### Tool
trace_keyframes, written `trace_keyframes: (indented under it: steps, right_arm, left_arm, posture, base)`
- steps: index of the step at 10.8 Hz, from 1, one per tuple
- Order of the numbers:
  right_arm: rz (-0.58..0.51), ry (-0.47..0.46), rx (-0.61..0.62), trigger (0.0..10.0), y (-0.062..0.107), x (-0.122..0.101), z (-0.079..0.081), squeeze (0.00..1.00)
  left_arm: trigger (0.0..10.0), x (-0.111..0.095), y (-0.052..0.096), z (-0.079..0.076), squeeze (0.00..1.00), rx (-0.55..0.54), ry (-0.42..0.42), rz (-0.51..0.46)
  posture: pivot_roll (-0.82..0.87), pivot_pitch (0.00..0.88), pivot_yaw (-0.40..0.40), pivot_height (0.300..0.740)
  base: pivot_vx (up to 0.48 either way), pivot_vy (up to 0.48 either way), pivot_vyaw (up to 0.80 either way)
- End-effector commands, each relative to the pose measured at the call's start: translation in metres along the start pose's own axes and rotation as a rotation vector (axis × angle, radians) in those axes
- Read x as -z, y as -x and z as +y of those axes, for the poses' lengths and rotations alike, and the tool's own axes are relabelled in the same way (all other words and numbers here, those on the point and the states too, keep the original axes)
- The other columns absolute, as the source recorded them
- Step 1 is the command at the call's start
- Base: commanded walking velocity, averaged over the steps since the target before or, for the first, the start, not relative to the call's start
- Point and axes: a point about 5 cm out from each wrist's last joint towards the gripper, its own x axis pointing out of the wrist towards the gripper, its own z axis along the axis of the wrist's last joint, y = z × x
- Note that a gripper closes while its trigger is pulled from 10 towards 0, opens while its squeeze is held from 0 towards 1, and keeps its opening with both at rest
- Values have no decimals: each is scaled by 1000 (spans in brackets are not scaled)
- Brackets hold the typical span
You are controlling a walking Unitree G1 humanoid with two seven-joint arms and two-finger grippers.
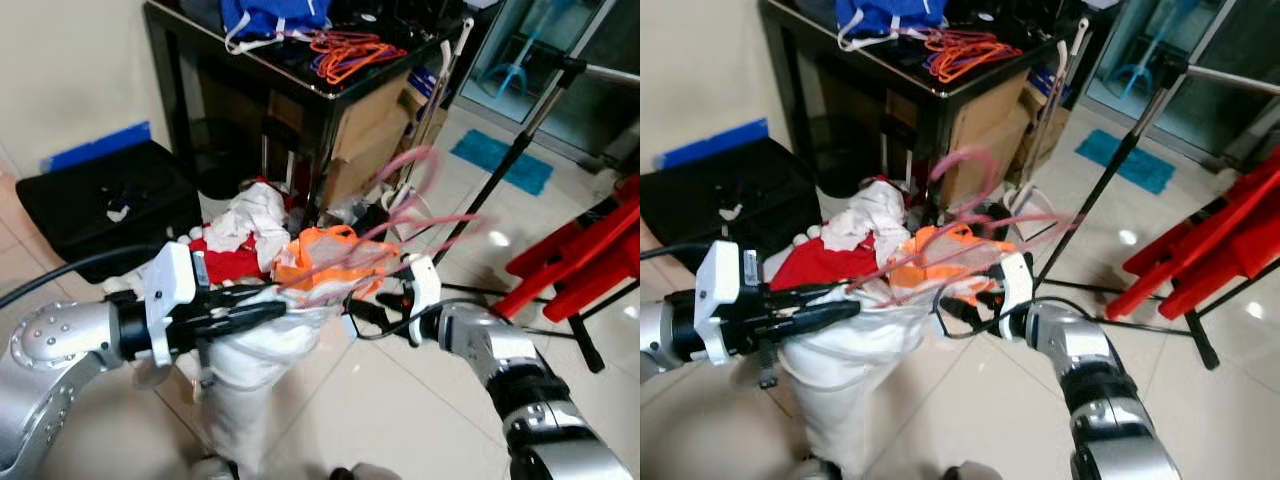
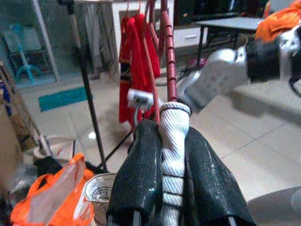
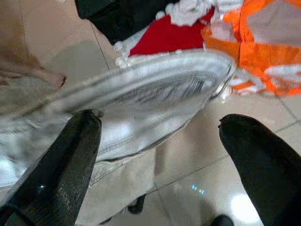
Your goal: Hang hanger
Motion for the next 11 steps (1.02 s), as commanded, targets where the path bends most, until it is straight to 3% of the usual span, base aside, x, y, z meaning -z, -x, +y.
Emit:
trace_keyframes:
  steps: [1,2,4,5,7,8,11]
  right_arm:
    - [12,-13,24,10000,2,3,-5,0]
    - [0,-52,40,10000,-2,4,-5,0]
    - [-73,-151,46,10000,-1,-8,-8,0]
    - [-100,-166,40,10000,3,-15,-12,0]
    - [-101,-90,117,10000,17,-19,-29,0]
    - [-140,-125,148,10000,24,-24,-37,0]
    - [-122,-141,55,10000,0,-23,-12,0]
  left_arm:
    - [10000,-17,-3,-3,0,24,-51,-61]
    - [10000,-26,-8,-12,0,66,-45,-87]
    - [10000,-28,-8,-16,0,70,-33,-83]
    - [10000,-26,-6,-14,0,41,-31,-74]
    - [10000,-23,-2,-9,0,-14,-33,-55]
    - [10000,-25,-3,-10,0,-6,-29,-68]
    - [10000,-37,-18,-21,0,83,-21,-131]
  posture:
    - [8,101,-168,740]
    - [13,105,-177,740]
    - [16,109,-181,740]
    - [21,109,-186,740]
    - [24,107,-191,740]
    - [21,108,-190,740]
    - [32,108,-189,740]
  base:
    - [0,0,0]
    - [0,0,0]
    - [0,0,0]
    - [0,0,0]
    - [0,0,0]
    - [0,0,0]
    - [0,0,0]
